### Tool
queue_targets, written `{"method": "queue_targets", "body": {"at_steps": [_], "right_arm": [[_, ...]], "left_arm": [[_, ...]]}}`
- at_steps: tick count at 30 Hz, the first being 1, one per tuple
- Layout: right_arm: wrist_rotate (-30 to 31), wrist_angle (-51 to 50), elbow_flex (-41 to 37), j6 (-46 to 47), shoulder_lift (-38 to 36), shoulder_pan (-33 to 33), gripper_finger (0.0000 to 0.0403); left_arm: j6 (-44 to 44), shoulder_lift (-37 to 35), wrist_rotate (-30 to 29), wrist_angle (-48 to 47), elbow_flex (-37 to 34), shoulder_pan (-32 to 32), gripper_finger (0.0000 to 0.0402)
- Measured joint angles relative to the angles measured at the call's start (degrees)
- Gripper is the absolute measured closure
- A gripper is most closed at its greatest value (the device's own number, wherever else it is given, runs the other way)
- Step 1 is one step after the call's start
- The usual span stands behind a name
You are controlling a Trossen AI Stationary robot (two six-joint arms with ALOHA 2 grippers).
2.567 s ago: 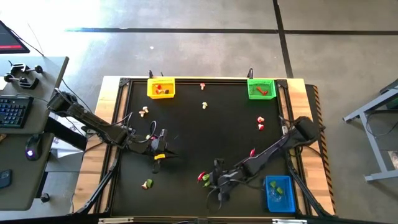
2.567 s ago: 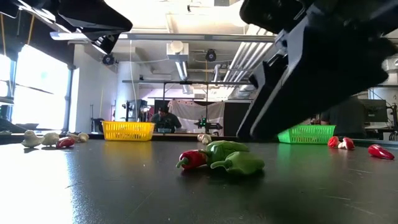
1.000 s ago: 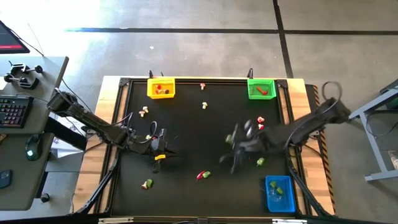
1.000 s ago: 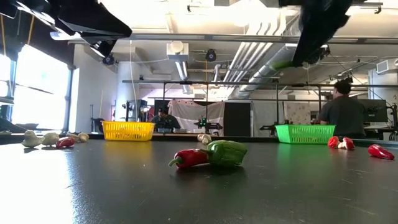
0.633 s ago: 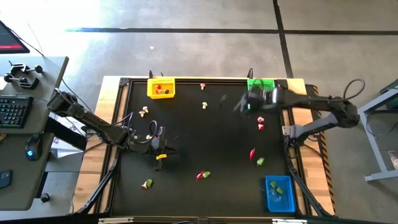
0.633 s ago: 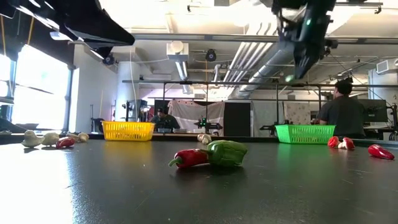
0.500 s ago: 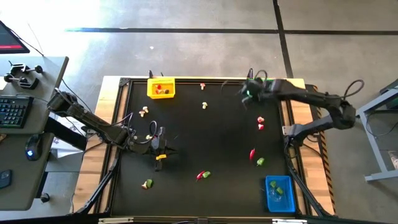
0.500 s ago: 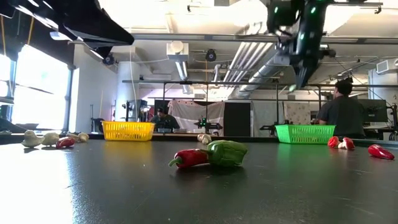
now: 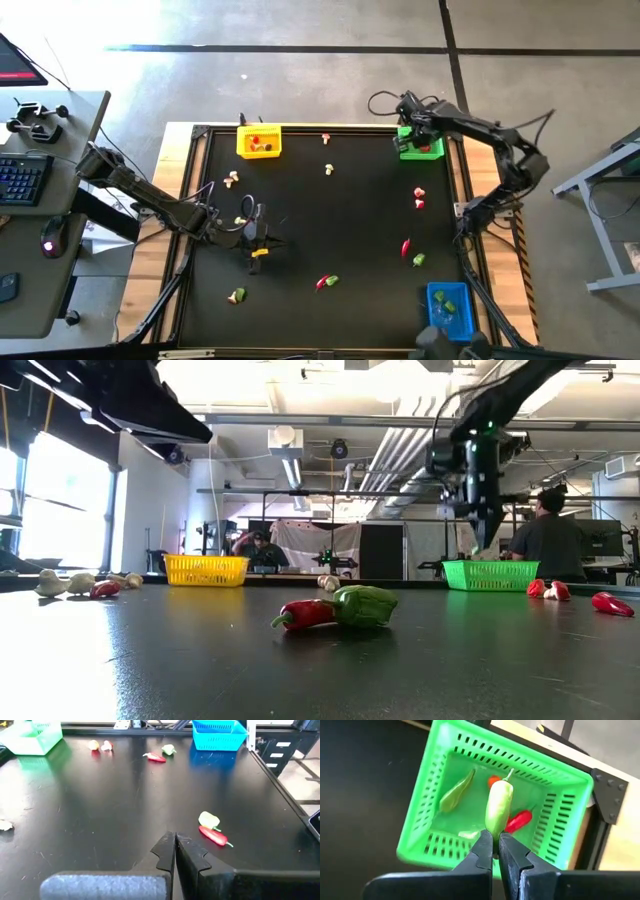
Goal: Sort produce into baskets
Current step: Put the green chili pepper into the green bin, then put the brown mushroom into the yellow bin
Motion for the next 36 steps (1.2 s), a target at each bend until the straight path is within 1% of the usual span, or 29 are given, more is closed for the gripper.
{"method": "queue_targets", "body": {"at_steps": [5,7,10,14,17,20,21,23,25,27,28,29,32,34,36], "right_arm": [[-2.7,2.6,0.0,-0.7,3.5,-2.9,0.0402],[-3.2,3.1,0.0,-0.7,4.4,-3.5,0.0401],[-5.8,2.4,0.0,-0.9,5.8,-4.2,0.0386],[-6.2,2.3,0.0,-0.5,6.6,-4.6,0.0346],[-4.4,3.0,0.0,-2.3,6.1,-4.6,0.0314],[-1.7,3.4,0.0,-4.8,4.1,-4.2,0.0299],[-0.9,3.3,0.0,-5.7,3.1,-4.0,0.03],[0.3,3.1,0.0,-8.0,0.8,-3.4,0.0314],[1.3,3.3,0.0,-9.4,-2.2,-2.5,0.0343],[1.6,3.8,0.0,-10.6,-5.4,-1.4,0.0381],[1.5,4.1,0.0,-10.9,-7.0,-0.6,0.0392],[1.5,4.4,0.0,-10.9,-8.4,0.4,0.0395],[1.6,5.8,0.0,-10.8,-12.6,4.6,0.0387],[1.7,7.0,0.0,-9.9,-14.8,7.9,0.0392],[2.5,8.9,0.0,-9.4,-16.5,11.5,0.04]], "left_arm": [[-1.9,0.0,-2.7,-0.3,0.0,0.0,0.0401],[-2.0,0.0,-2.8,-1.0,0.0,0.0,0.0401],[-4.5,-0.1,-2.8,-3.4,0.0,0.1,0.0401],[-10.1,-1.9,-0.6,-11.8,0.0,1.8,0.0401],[-13.4,-4.0,1.6,-20.0,0.0,3.4,0.0401],[-16.5,-5.9,4.9,-27.6,0.0,5.6,0.0401],[-17.8,-6.3,6.0,-30.1,0.0,6.4,0.0401],[-20.3,-7.1,8.0,-35.0,0.0,8.3,0.0401],[-22.4,-7.6,9.4,-39.5,0.0,10.1,0.0399],[-23.0,-7.6,10.1,-43.2,0.0,12.0,0.0393],[-23.0,-7.6,10.2,-44.6,0.0,12.9,0.0387],[-23.4,-7.6,10.2,-46.1,0.0,13.7,0.0381],[-22.5,-7.5,9.3,-47.7,0.0,16.8,0.0355],[-20.2,-7.5,8.1,-48.5,0.0,19.9,0.0335],[-16.5,-6.8,7.4,-48.4,0.0,24.3,0.0317]]}}
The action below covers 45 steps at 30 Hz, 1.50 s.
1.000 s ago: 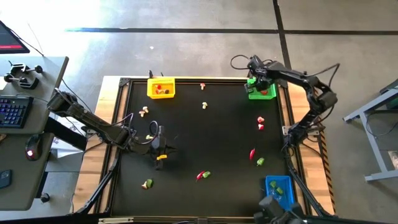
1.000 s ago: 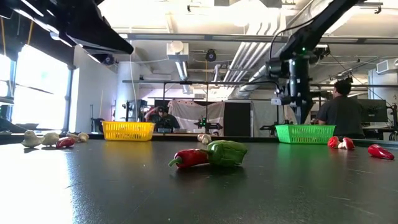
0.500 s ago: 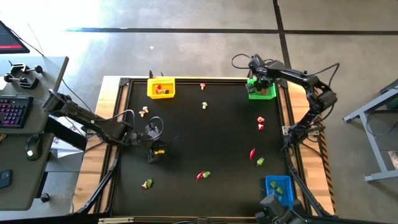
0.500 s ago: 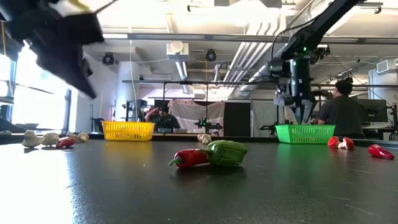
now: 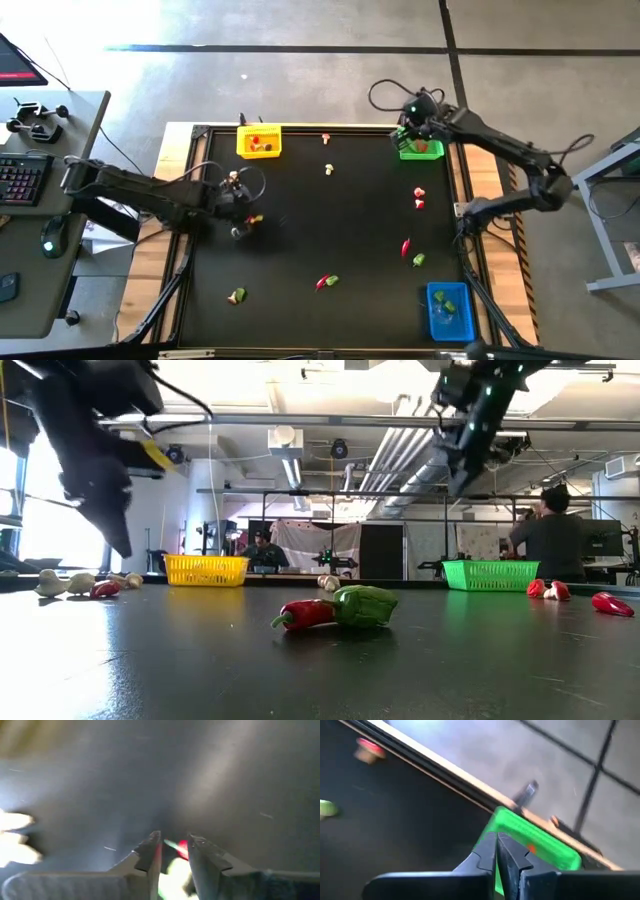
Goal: Sort produce into baskets
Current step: Put the brown mushroom into the yellow bin
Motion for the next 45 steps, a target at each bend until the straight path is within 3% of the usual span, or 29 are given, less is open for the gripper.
{"method": "queue_targets", "body": {"at_steps": [3,7,12,26,38,45], "right_arm": [[1.5,3.4,0.0,0.9,-1.4,5.0,0.0399],[2.2,5.9,0.0,1.6,-1.8,10.0,0.0402],[6.6,5.8,0.0,3.1,-1.8,15.6,0.0402],[14.0,3.1,0.0,5.8,-1.8,24.2,0.0403],[14.6,1.0,0.0,6.5,-1.7,24.9,0.0403],[14.6,1.0,0.0,6.5,-1.7,24.9,0.0403]], "left_arm": [[5.5,1.5,-0.6,0.6,0.0,8.5,0.0298],[10.9,4.2,3.5,2.5,0.5,18.9,0.0287],[13.5,8.4,4.2,2.3,3.7,27.0,0.0286],[34.2,21.3,1.8,-9.5,16.2,40.2,0.0286],[37.1,29.9,0.9,-8.5,16.5,48.0,0.0289],[40.3,30.7,2.0,-8.1,16.6,49.3,0.033]]}}
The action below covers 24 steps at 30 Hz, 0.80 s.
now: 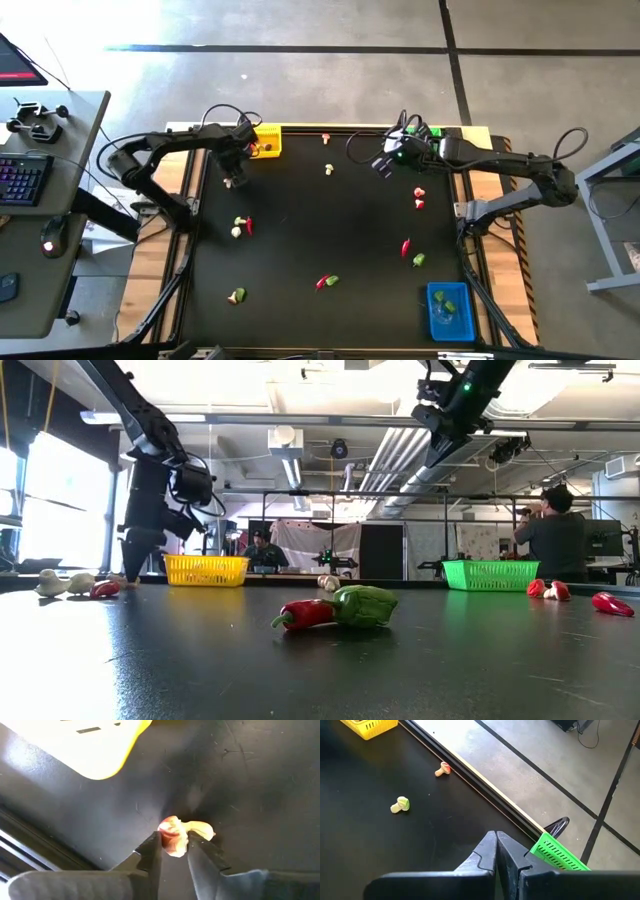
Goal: Sort produce into baskets
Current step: Put the brown mushroom into the yellow bin
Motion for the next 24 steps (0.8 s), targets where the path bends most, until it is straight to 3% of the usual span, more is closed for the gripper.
{"method": "queue_targets", "body": {"at_steps": [7,17,24], "right_arm": [[0.0,0.0,0.0,0.1,0.0,0.0,0.0403],[0.0,-0.8,0.0,1.0,0.0,1.4,0.0403],[2.2,-0.8,0.0,2.5,0.0,2.9,0.0403]], "left_arm": [[1.3,-1.1,0.3,-0.6,-0.2,-0.2,0.0394],[0.4,-13.6,2.4,-3.0,-0.2,-3.6,0.0395],[0.4,-19.6,7.0,3.5,0.7,-4.4,0.0395]]}}
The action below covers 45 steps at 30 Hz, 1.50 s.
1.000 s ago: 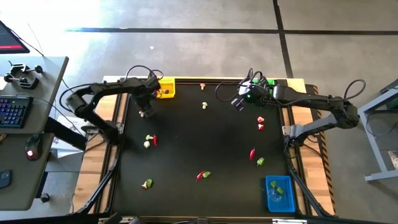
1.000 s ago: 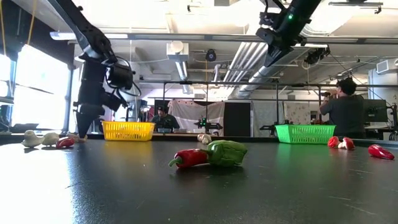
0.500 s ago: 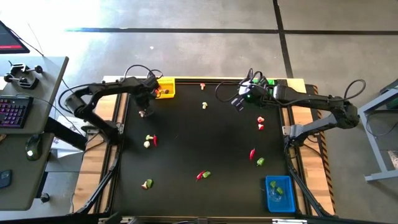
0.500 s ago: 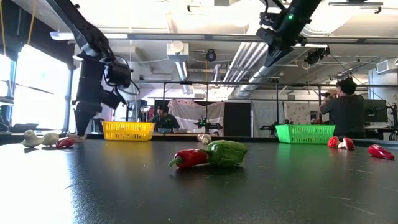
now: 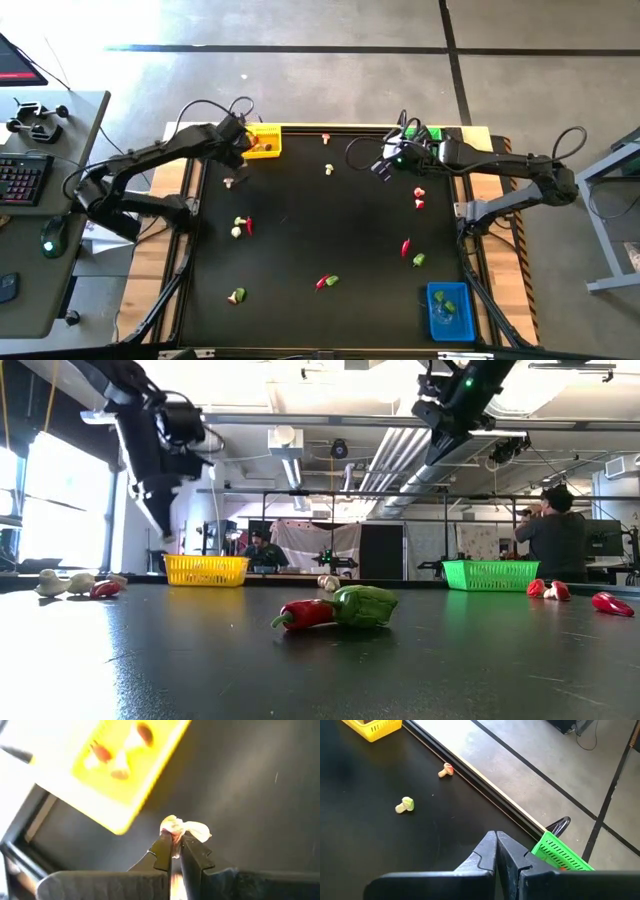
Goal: Sort produce into baskets
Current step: Put the brown mushroom into the yellow bin
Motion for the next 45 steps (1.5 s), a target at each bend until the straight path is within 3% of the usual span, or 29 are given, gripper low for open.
{"method": "queue_targets", "body": {"at_steps": [5,13,22,35,41,45], "right_arm": [[0.4,0.0,0.0,0.1,0.0,0.6,0.0403],[0.7,0.0,0.0,0.1,0.0,0.5,0.0403],[0.8,-1.4,0.0,1.3,0.0,0.5,0.0403],[1.7,-3.6,0.0,1.6,0.0,0.5,0.0403],[4.3,-4.9,0.0,4.9,0.0,0.6,0.0403],[5.7,1.5,-4.2,5.6,0.0,2.0,0.0403]], "left_arm": [[0.0,2.4,0.4,6.1,2.3,0.0,0.0395],[-0.2,13.0,0.7,11.4,7.4,0.0,0.0395],[0.6,17.9,-2.5,14.9,7.9,1.1,0.0383],[1.1,18.0,-3.1,16.4,7.9,1.6,0.0291],[2.5,14.1,-3.6,21.0,4.3,0.4,0.03],[3.3,8.2,-3.7,21.7,1.9,-1.7,0.0319]]}}
